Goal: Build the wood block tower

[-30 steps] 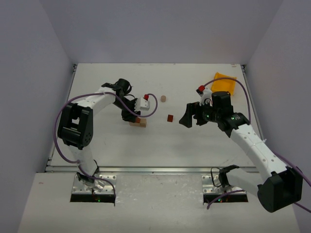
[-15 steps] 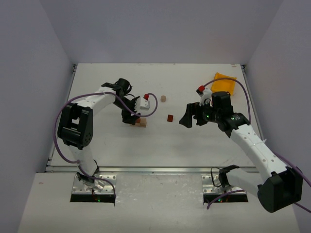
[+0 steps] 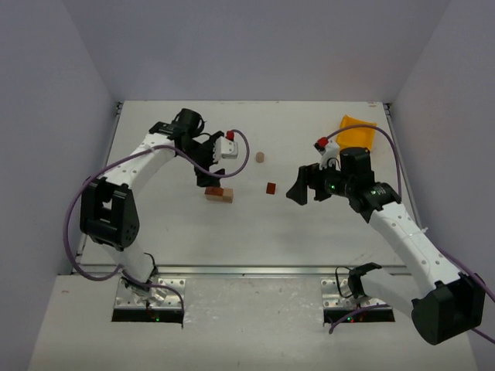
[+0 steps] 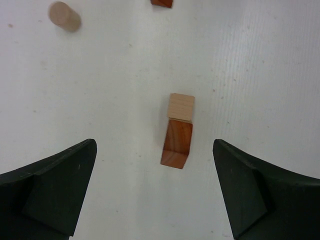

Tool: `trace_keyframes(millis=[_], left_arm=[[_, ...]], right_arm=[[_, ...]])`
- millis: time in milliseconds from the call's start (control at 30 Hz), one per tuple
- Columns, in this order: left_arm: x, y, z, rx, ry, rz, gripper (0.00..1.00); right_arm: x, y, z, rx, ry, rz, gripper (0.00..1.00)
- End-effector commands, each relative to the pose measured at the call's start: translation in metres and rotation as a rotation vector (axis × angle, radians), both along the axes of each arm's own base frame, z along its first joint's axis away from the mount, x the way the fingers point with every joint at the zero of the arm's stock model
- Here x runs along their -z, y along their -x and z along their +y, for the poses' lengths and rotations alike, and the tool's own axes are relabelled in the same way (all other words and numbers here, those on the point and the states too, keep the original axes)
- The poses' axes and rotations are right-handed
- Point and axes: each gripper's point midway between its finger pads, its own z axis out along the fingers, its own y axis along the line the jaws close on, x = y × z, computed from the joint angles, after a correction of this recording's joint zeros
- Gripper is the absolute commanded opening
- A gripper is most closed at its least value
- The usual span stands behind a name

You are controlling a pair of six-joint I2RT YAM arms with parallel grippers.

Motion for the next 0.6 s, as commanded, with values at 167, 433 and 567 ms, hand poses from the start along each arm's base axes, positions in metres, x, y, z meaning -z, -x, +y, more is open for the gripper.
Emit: trace_keyframes(millis=[167, 433, 567], left_arm=[[-0.162, -0.154, 0.013, -0.851, 0.359, -0.329, 1.0], [-0.218, -0.175, 0.02, -1.205, 0.657, -0.059, 1.0], [-0.175, -0.144, 0.044, -1.401, 0.655, 0.01, 1.0]], right_arm=[[-0.011, -0.009, 0.007, -0.003, -0.052, -0.074, 0.99], [0.003, -0.021, -0.001, 0.082, -0.03, -0.061, 0.99], [0.009, -0.024, -0.01, 0.132, 0.008, -0.043, 0.99]])
